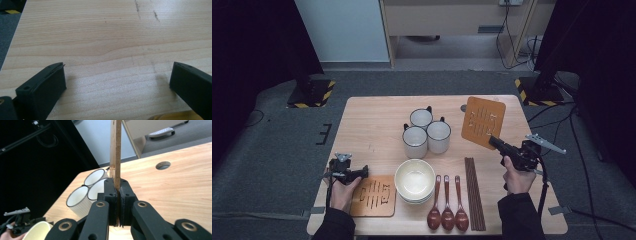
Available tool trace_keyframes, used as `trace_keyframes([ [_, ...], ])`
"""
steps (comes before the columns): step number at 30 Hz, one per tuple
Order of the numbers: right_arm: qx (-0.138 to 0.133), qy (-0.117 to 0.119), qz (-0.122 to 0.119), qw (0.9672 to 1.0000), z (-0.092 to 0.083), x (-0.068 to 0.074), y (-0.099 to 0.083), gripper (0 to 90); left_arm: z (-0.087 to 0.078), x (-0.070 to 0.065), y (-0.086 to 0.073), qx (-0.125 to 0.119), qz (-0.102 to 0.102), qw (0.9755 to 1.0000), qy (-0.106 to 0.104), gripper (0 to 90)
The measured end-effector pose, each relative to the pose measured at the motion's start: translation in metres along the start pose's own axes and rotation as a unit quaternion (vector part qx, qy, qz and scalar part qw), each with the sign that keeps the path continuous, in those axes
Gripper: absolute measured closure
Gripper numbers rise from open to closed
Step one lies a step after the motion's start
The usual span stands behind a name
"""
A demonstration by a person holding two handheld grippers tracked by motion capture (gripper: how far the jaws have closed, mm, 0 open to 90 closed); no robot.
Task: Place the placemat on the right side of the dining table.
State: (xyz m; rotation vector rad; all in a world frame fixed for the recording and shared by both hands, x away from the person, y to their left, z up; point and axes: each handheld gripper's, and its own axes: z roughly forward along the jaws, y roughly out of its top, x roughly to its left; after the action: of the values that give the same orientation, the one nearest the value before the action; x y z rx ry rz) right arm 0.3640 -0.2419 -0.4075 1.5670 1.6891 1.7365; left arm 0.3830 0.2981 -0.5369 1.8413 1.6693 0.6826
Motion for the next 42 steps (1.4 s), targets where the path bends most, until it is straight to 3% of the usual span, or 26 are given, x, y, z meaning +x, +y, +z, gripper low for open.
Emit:
trace_keyframes([
  [20, 0.021, -0.037, 0.018, 0.9989, -0.015, -0.039, -0.018, 87.1, 0.000, 0.000, 0.000, 0.000, 0.000, 1.0000, 0.000, 0.0],
  [42, 0.052, -0.080, 0.024, 0.9952, -0.015, -0.064, -0.029, 87.1, 0.000, 0.000, 0.000, 0.000, 0.000, 1.0000, 0.001, 0.0],
])
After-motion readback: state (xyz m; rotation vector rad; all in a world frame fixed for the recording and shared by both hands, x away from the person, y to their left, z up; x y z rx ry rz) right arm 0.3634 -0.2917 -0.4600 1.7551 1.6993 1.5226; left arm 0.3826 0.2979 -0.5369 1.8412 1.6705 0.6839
